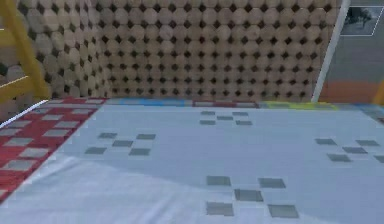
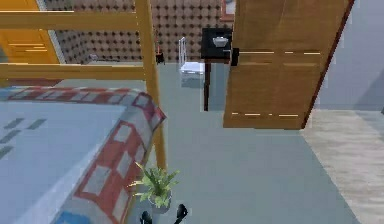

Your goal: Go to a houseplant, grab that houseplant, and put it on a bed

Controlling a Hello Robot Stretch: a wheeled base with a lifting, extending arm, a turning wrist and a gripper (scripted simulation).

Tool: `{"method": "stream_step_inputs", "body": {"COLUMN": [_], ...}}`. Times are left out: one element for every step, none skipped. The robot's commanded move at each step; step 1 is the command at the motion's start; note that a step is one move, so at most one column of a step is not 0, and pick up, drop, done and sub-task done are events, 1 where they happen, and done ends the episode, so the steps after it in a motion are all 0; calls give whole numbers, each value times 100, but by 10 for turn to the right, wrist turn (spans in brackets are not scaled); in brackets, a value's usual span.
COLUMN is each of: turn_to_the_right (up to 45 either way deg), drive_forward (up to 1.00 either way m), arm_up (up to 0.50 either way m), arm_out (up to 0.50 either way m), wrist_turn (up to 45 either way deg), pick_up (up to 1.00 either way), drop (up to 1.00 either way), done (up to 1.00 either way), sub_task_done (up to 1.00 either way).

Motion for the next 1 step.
{"method": "stream_step_inputs", "body": {"turn_to_the_right": [60], "drive_forward": [0], "arm_up": [0], "arm_out": [0], "wrist_turn": [0], "pick_up": [0], "drop": [0], "done": [0], "sub_task_done": [0]}}
